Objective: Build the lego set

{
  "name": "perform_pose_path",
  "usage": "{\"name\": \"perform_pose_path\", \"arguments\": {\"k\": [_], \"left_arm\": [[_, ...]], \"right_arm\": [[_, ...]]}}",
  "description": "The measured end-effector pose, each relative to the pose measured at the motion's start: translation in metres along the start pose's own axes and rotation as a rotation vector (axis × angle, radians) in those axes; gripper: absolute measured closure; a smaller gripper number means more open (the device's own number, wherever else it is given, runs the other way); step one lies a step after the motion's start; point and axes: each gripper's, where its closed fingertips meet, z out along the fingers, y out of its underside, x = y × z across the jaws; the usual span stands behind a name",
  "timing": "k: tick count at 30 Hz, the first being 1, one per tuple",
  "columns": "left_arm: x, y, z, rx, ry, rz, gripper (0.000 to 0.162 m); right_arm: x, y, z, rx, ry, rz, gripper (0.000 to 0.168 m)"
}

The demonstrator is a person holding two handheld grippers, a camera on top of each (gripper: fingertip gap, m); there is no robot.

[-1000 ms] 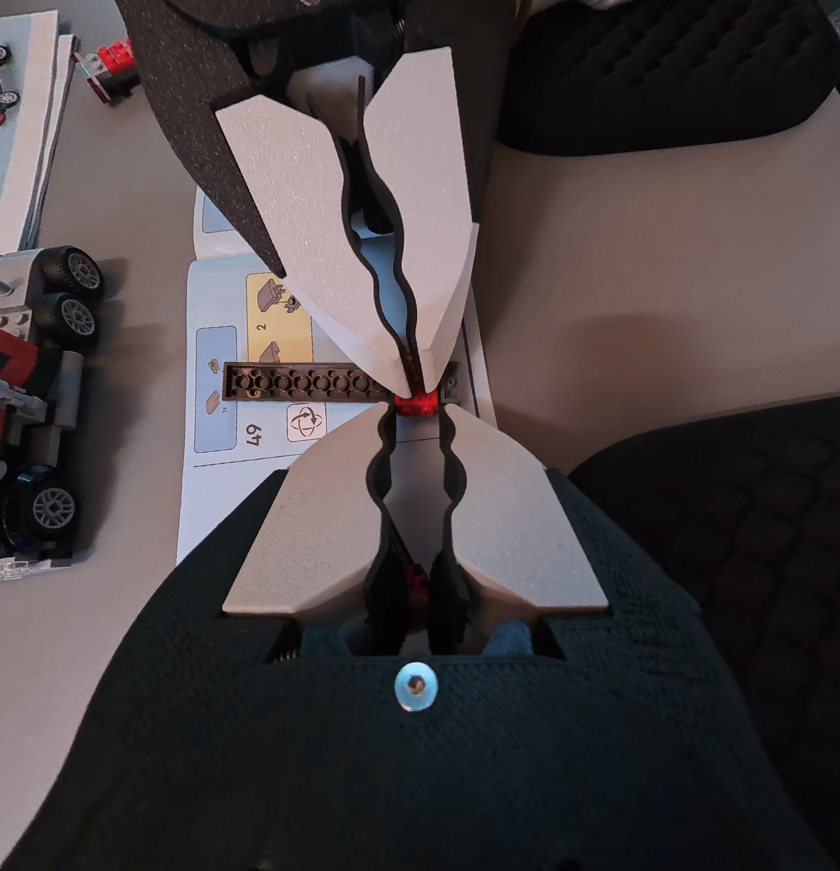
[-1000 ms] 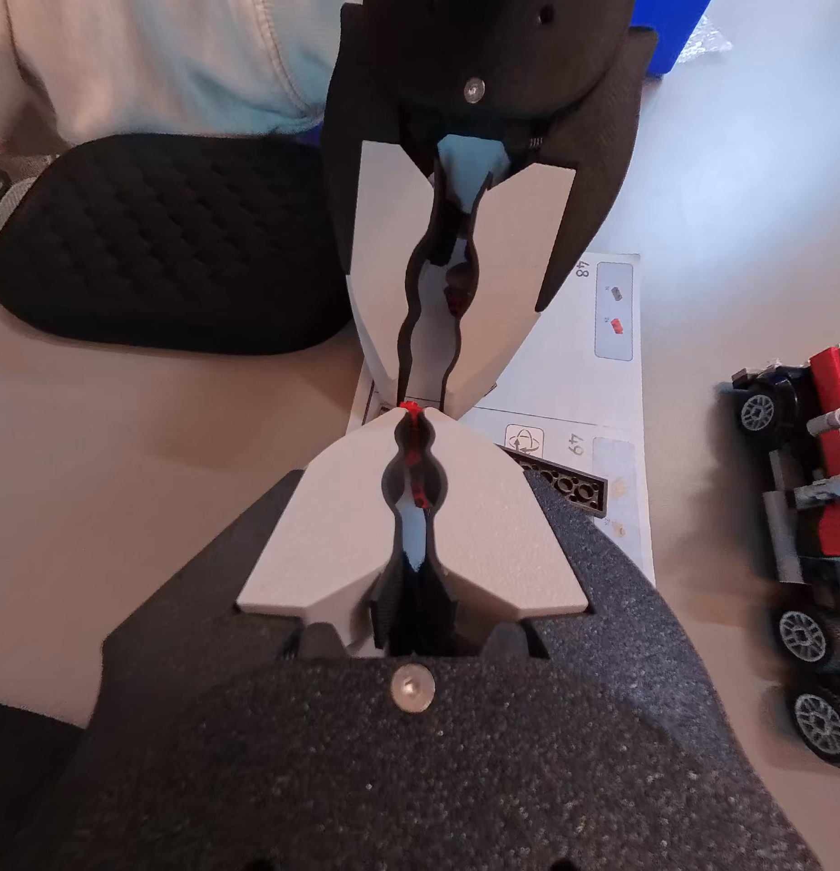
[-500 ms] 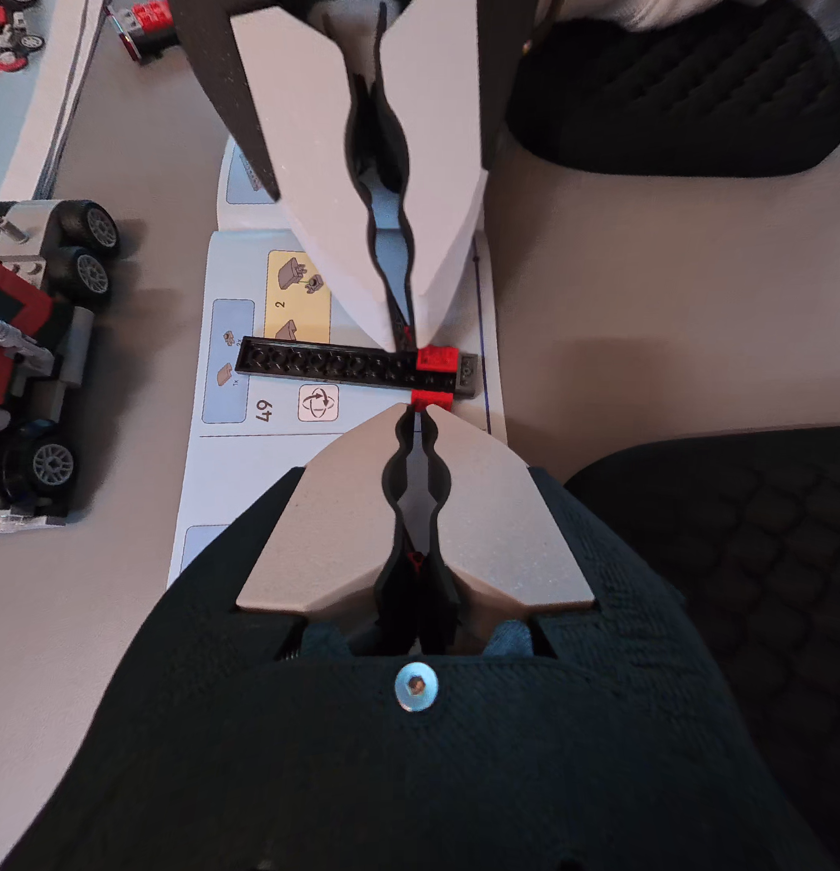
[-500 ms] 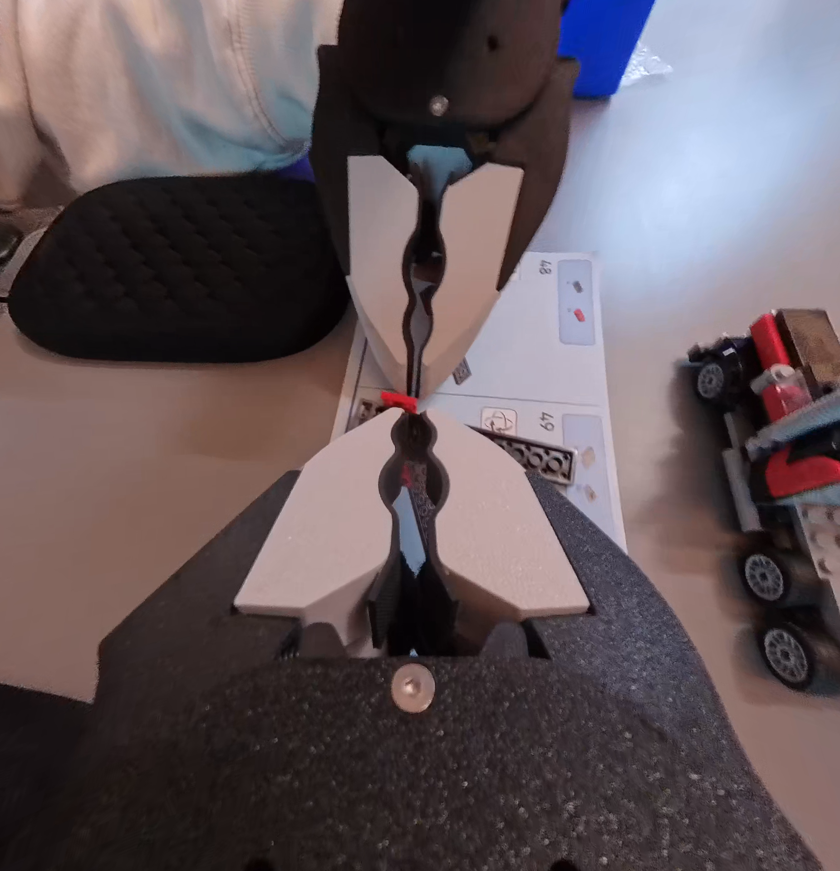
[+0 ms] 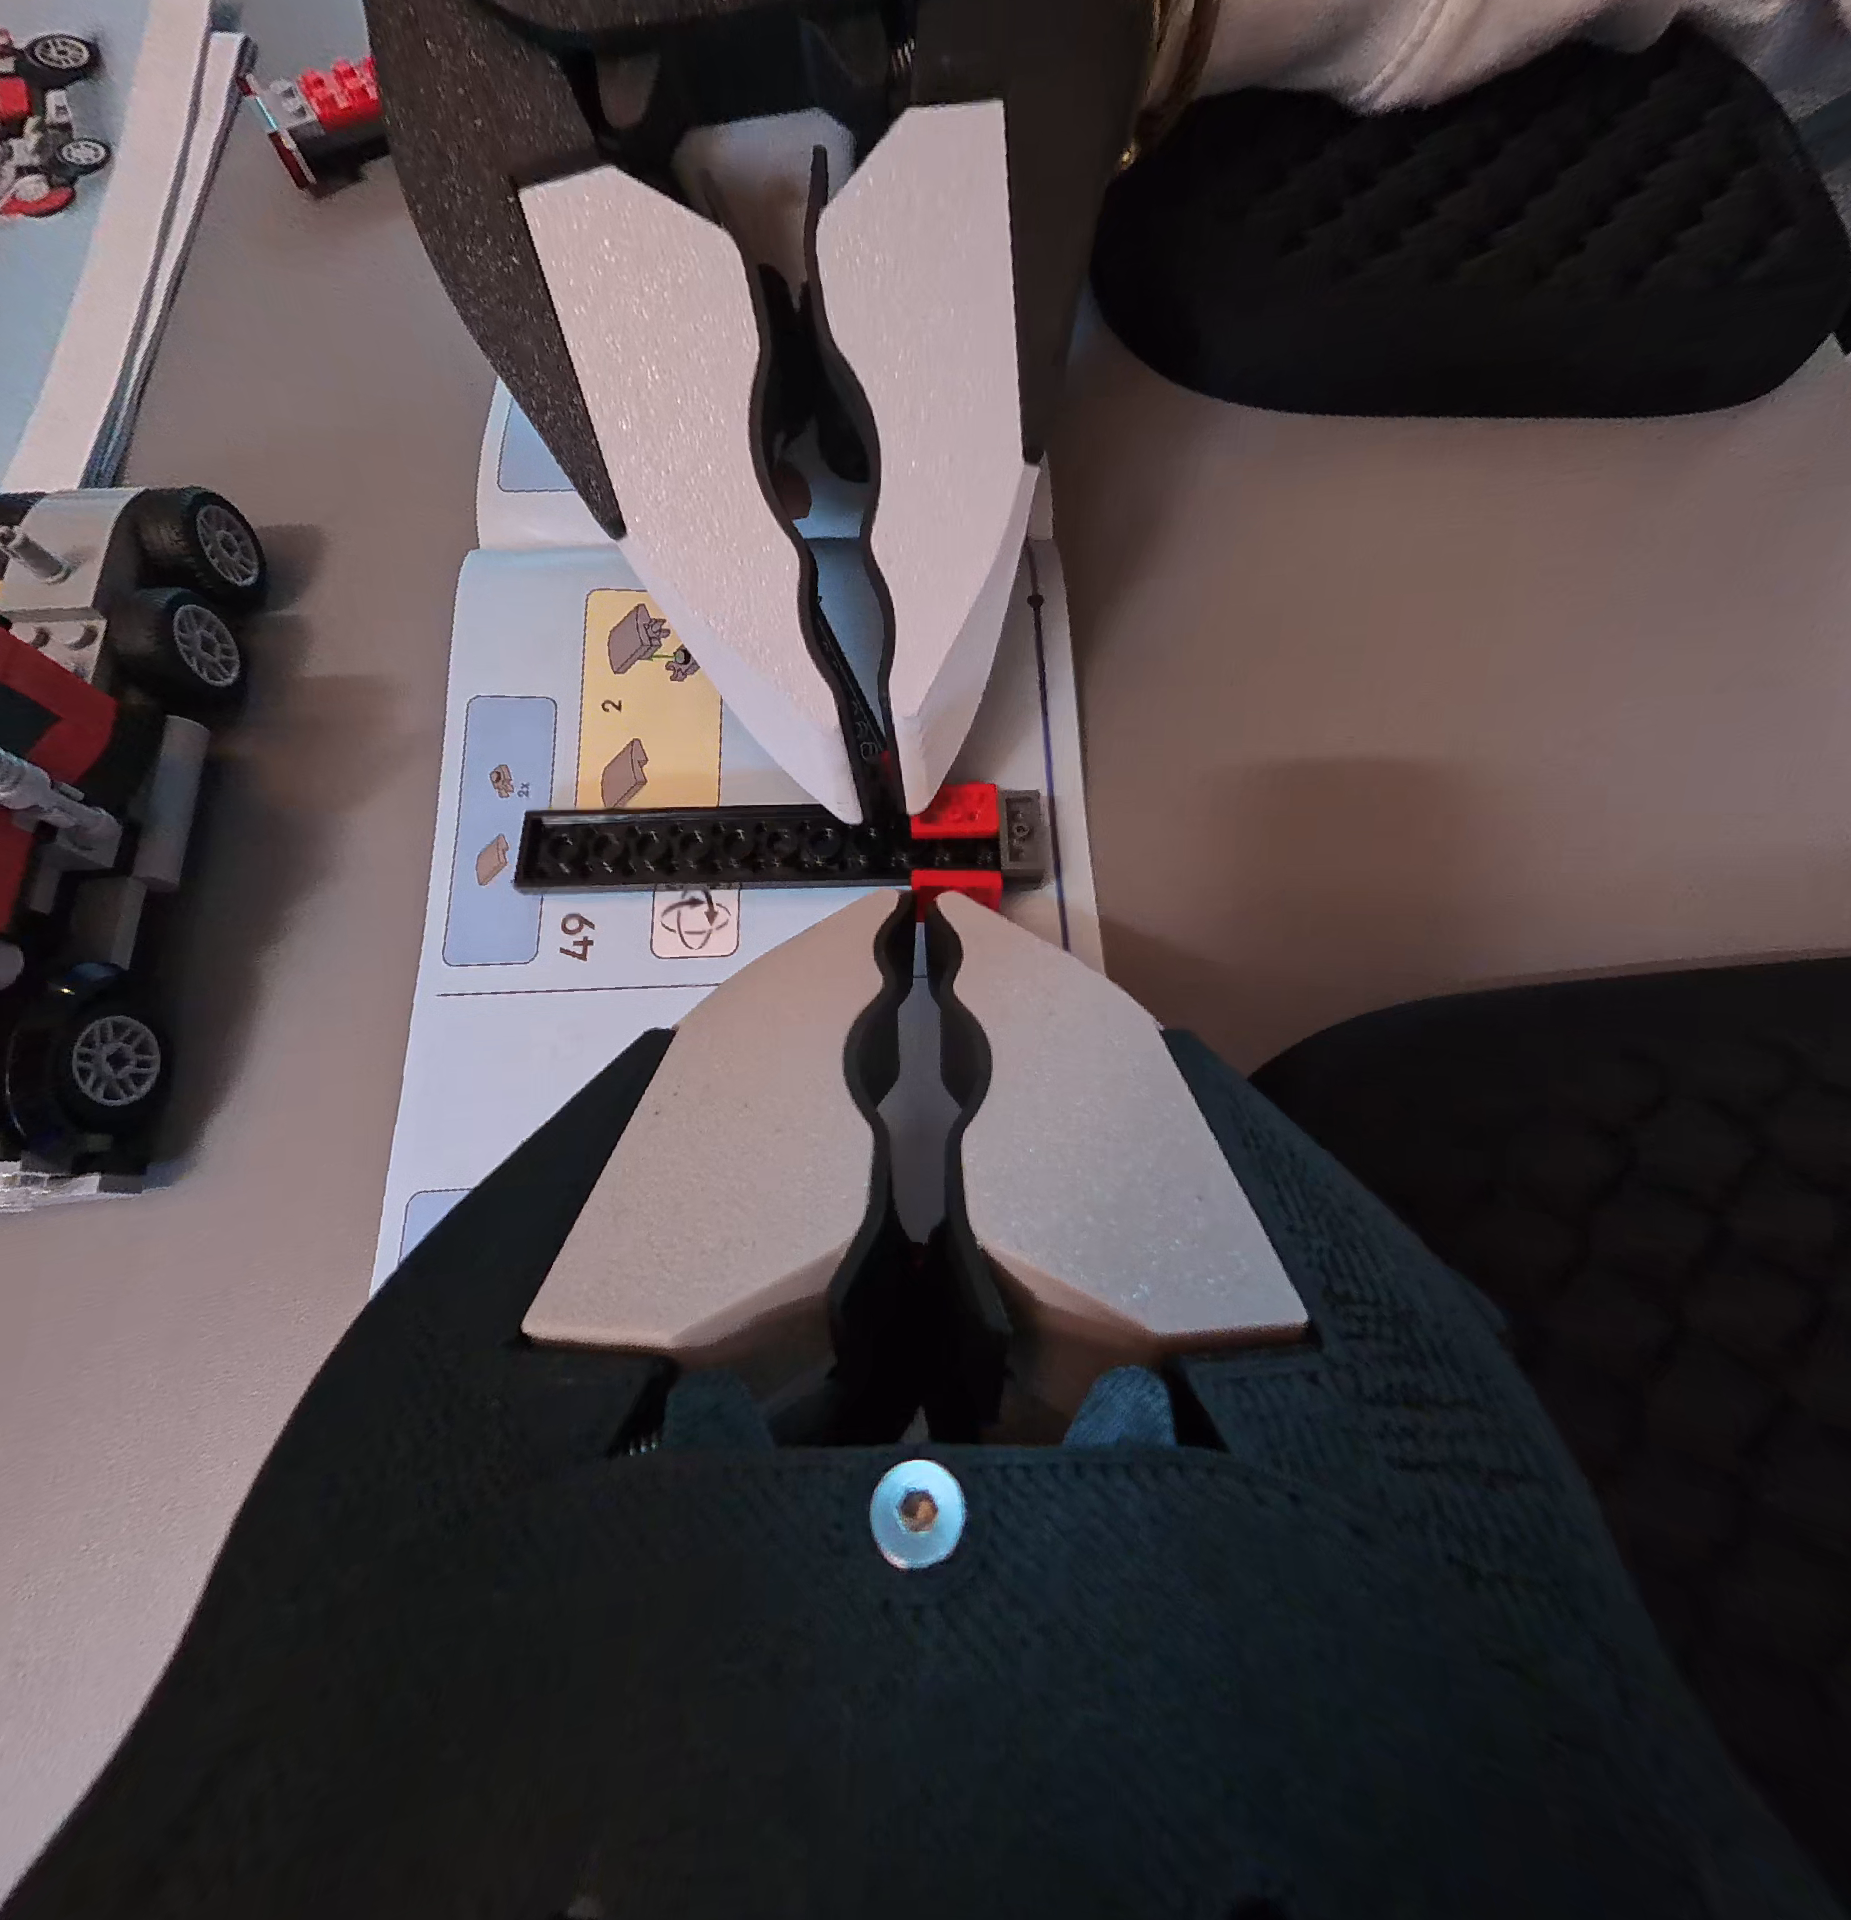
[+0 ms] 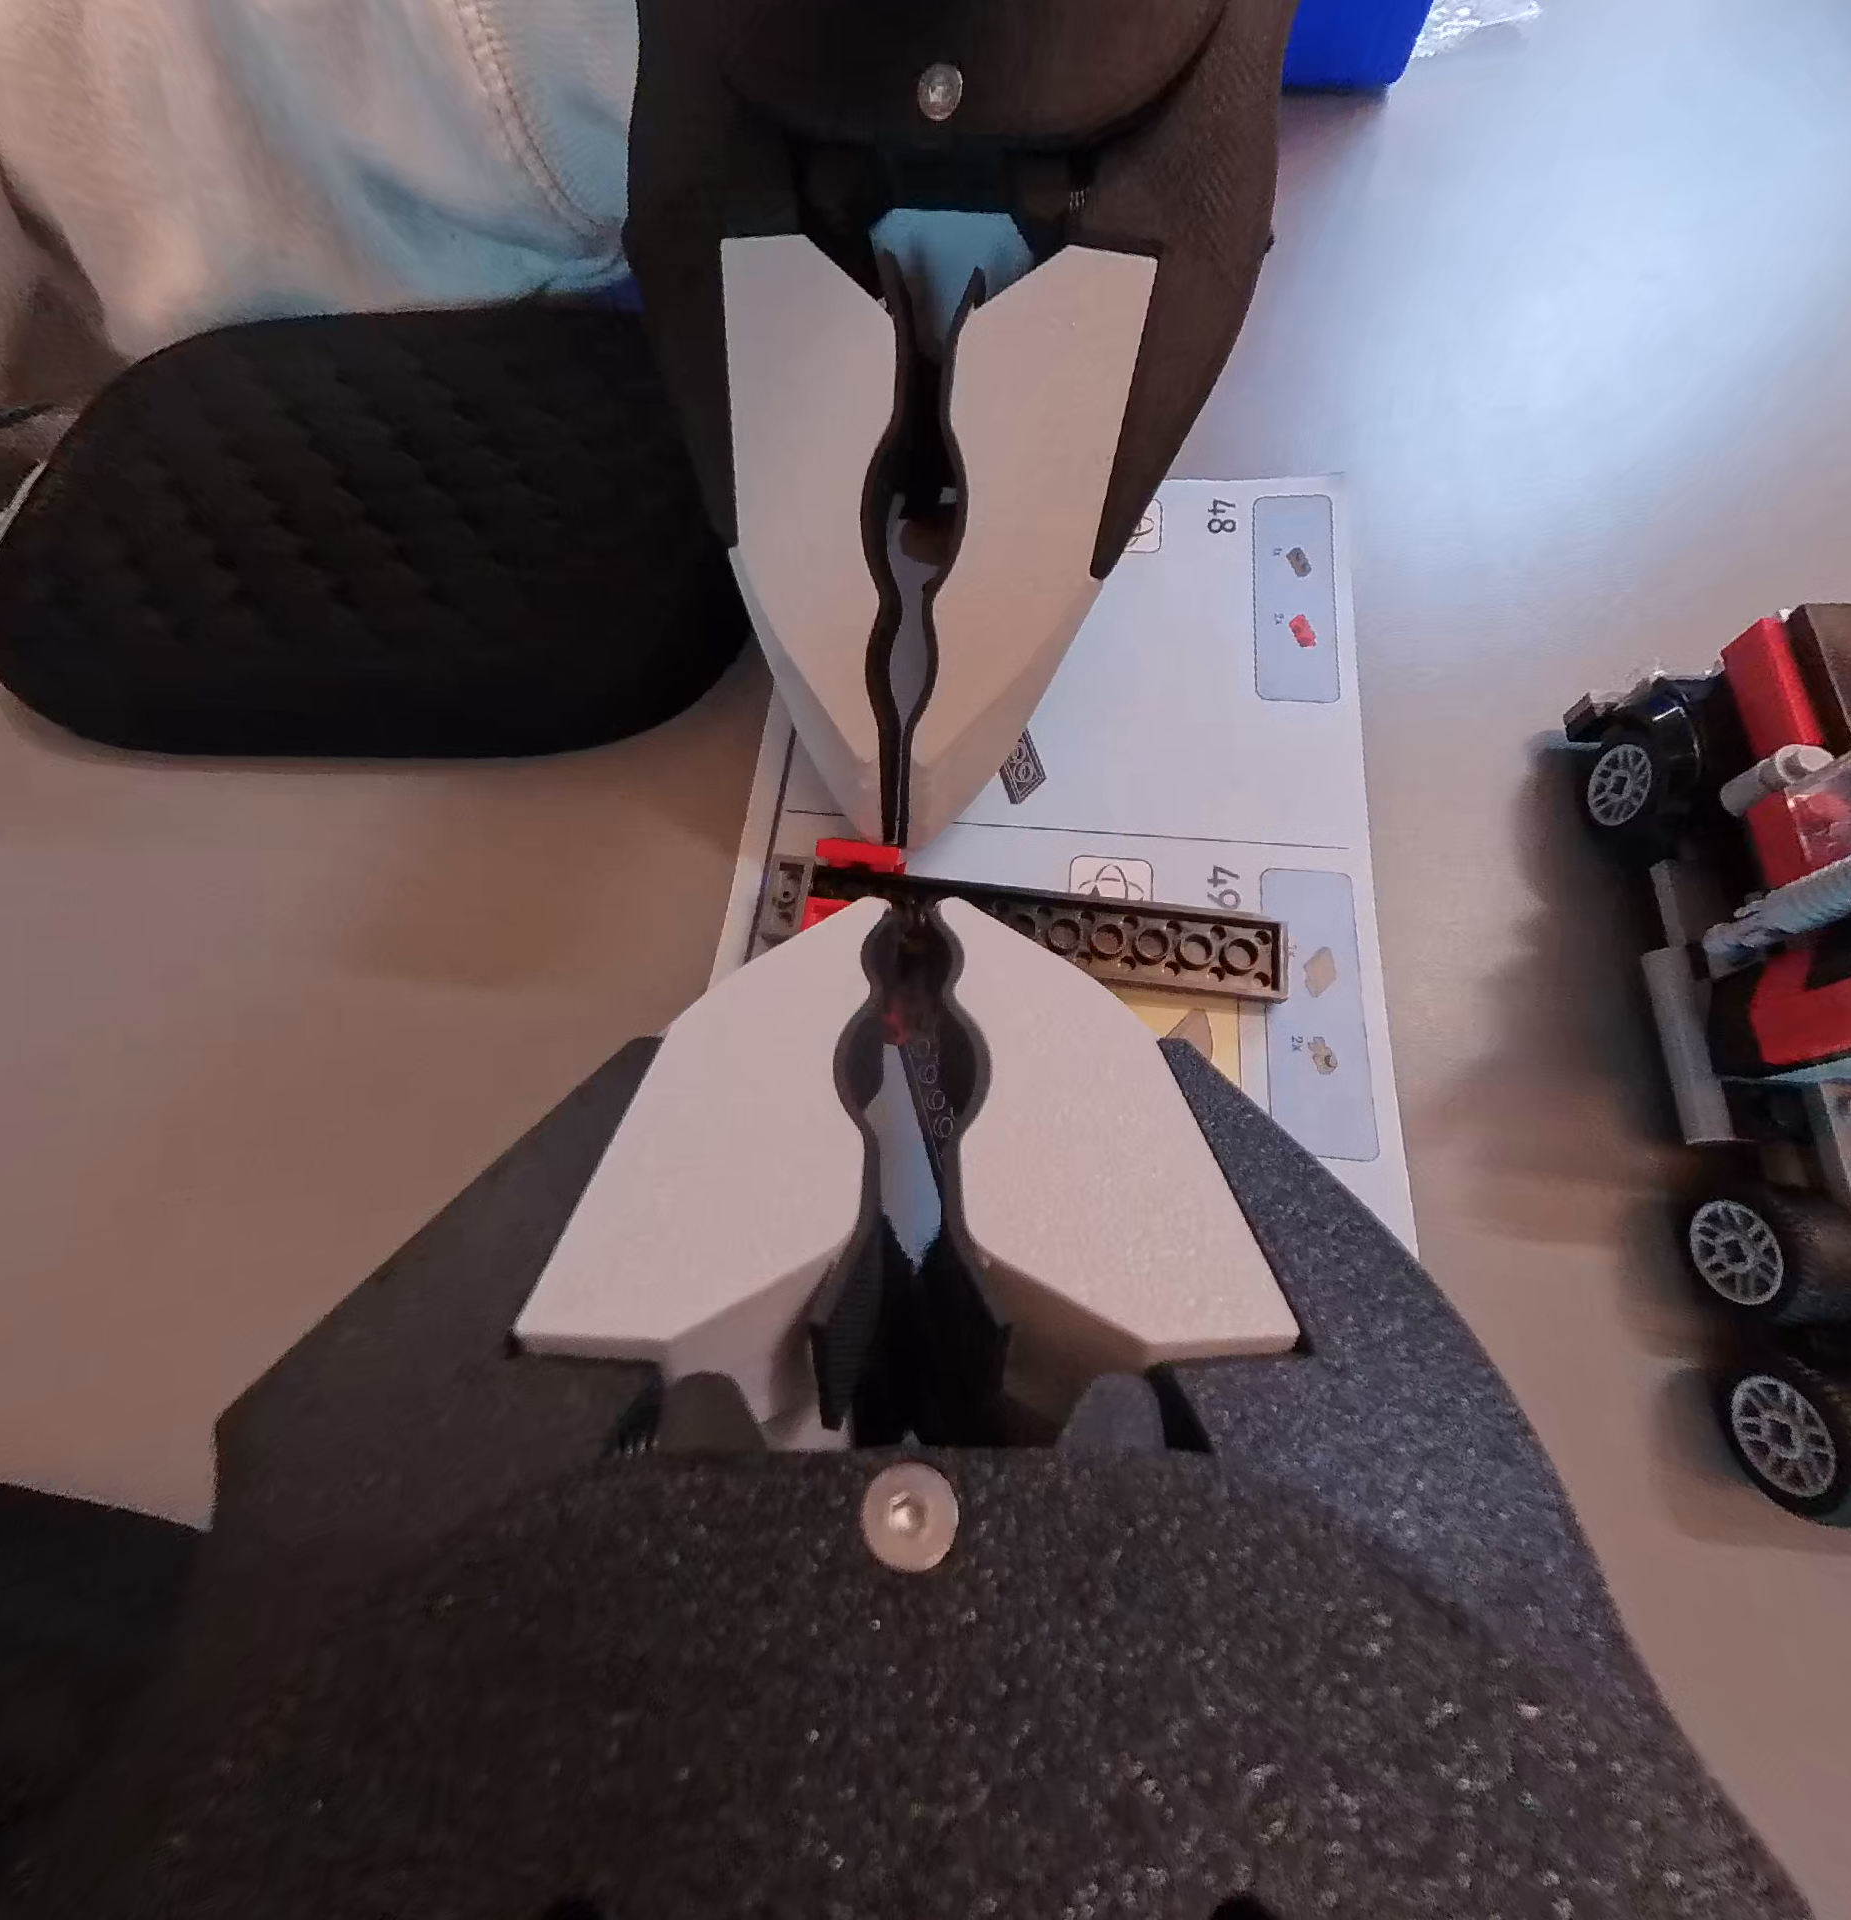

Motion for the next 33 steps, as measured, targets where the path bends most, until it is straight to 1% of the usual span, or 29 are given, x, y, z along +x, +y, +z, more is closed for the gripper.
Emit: {"name": "perform_pose_path", "arguments": {"k": [9,12,17,21,24,33], "left_arm": [[0.003,-0.006,0.001,0.024,-0.007,-0.030,0.159],[0.003,-0.010,-0.001,0.041,-0.010,-0.038,0.158],[0.005,0.001,-0.013,-0.014,-0.015,-0.015,0.152],[0.006,0.011,-0.005,-0.063,-0.011,0.006,0.150],[0.005,0.008,-0.003,-0.056,-0.014,0.012,0.150],[0.008,0.002,-0.002,-0.016,0.003,0.007,0.154]], "right_arm": [[-0.002,0.000,0.002,-0.006,0.020,-0.017,0.164],[-0.003,-0.002,0.002,0.000,0.015,-0.023,0.160],[-0.003,-0.009,-0.009,0.064,-0.011,0.007,0.153],[-0.008,0.005,-0.007,-0.017,-0.033,-0.015,0.152],[-0.009,0.014,-0.002,-0.081,-0.033,-0.039,0.151],[-0.008,0.011,0.001,-0.083,-0.013,-0.046,0.152]]}}
